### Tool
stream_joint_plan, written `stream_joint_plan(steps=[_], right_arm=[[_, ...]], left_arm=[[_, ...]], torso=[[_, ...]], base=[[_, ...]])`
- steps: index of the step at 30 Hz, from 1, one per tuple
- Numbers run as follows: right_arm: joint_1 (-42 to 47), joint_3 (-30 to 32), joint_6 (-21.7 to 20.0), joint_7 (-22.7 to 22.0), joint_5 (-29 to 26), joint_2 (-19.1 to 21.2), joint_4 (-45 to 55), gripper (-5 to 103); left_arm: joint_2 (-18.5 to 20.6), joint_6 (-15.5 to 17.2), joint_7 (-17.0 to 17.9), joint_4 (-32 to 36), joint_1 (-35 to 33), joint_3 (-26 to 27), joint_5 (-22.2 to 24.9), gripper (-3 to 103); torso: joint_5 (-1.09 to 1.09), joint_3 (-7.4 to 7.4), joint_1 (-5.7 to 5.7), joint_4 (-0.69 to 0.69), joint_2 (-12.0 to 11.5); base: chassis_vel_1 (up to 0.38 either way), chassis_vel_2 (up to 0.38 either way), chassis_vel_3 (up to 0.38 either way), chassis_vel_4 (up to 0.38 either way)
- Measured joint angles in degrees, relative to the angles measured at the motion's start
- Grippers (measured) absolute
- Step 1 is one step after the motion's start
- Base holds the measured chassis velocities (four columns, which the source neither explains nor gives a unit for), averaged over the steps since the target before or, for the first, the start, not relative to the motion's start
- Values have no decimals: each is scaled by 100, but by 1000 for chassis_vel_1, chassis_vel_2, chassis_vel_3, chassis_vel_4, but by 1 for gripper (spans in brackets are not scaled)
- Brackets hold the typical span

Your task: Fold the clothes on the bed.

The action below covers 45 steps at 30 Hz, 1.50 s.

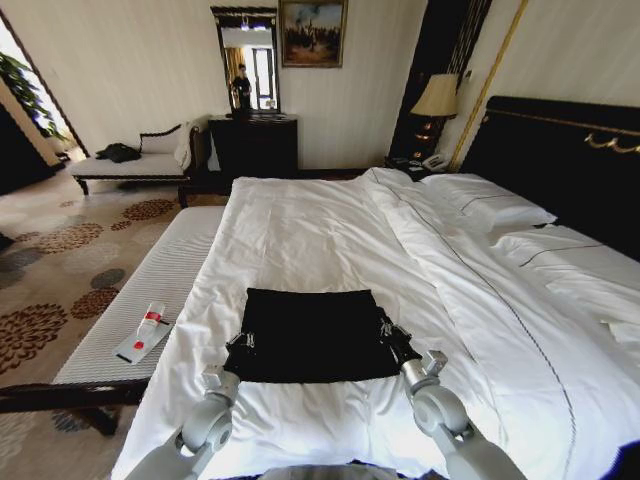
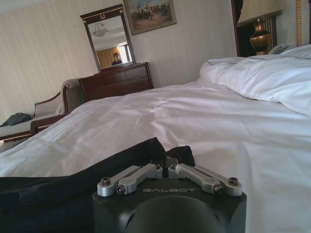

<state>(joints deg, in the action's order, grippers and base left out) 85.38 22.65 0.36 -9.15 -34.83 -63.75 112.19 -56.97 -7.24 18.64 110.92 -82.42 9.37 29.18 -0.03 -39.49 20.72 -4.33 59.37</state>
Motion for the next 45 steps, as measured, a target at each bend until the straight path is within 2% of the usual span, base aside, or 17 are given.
stream_joint_plan(steps=[16, 17, 19, 20, 23, 24, 25, 26, 29, 31, 32, 33, 36, 39, 41, 44, 45], right_arm=[[413, 150, 290, 182, 159, -137, -58, -2], [429, 139, 301, 207, 165, -157, -78, 2], [442, 127, 309, 220, 179, -176, -98, 2], [454, 117, 318, 225, 203, -194, -126, 7], [527, 126, 351, 225, 246, -202, -159, 22], [576, 139, 369, 225, 260, -202, -159, 28], [576, 139, 369, 225, 260, -202, -159, 28], [637, 154, 388, 225, 274, -201, -150, 28], [853, 194, 477, 227, 335, -236, -62, 44], [907, 206, 498, 227, 347, -258, -34, 44], [989, 224, 521, 225, 358, -296, 10, 55], [1065, 238, 532, 206, 368, -327, 58, 55], [1268, 295, 587, 123, 368, -452, 182, 66], [1524, 473, 663, 73, 260, -590, 367, 82], [1552, 531, 669, 65, 210, -589, 410, 82], [1514, 799, 608, 55, -116, -425, 557, 97], [1514, 799, 608, 55, -116, -425, 557, 97]], left_arm=[[-66, -70, -52, -66, -250, 58, -187, 1], [-64, -67, -52, -80, -277, 58, -227, 1], [-63, -56, -48, -91, -307, 57, -270, 1], [-64, -28, -39, -93, -346, 52, -308, -2], [-90, 12, -25, -87, -447, 56, -410, 12], [-91, 14, -23, -74, -482, 70, -443, 12], [-91, 14, -23, -74, -482, 70, -443, 12], [-83, 15, -23, -53, -517, 94, -474, 18], [-30, 5, -24, 29, -622, 190, -559, 34], [-14, 3, -24, 62, -645, 210, -574, 34], [13, 1, -24, 117, -680, 232, -605, 39], [33, -2, -25, 162, -706, 250, -638, 44], [56, -8, -27, 269, -769, 310, -672, 55], [55, -3, -25, 364, -784, 472, -547, 72], [58, 9, -17, 376, -761, 514, -491, 72], [137, 126, 58, 401, -554, 619, -156, 88], [137, 126, 58, 401, -554, 619, -156, 88]], torso=[[0, 0, 0, 0, 0], [0, 0, 0, 0, 0], [0, 0, 0, 0, 0], [0, 0, 0, 0, 0], [0, 0, 0, 1, 0], [0, 0, 0, 1, 0], [0, 0, 0, 1, 0], [0, 0, 0, 1, 0], [0, 0, 0, 1, 0], [0, 0, 0, 1, 0], [0, 0, 0, 0, 0], [-1, 0, 0, 0, 0], [0, 0, 0, 1, 0], [0, 0, 0, -2, 0], [-1, 0, -1, 0, 0], [0, 0, -1, -1, 1], [0, 0, -1, -1, 1]], base=[[0, 0, 0, 0], [0, 0, 0, 0], [0, 0, 0, 0], [0, 0, 0, 0], [0, 0, 0, 0], [0, 0, 0, 0], [0, 0, 0, 0], [0, 0, 0, 0], [0, 0, 0, 0], [0, 0, 0, 0], [0, 0, 0, 0], [0, 0, 0, 0], [0, 0, 0, 0], [0, 0, 0, 0], [0, 0, 0, 0], [0, 0, 0, 0], [0, 0, 0, 0]])
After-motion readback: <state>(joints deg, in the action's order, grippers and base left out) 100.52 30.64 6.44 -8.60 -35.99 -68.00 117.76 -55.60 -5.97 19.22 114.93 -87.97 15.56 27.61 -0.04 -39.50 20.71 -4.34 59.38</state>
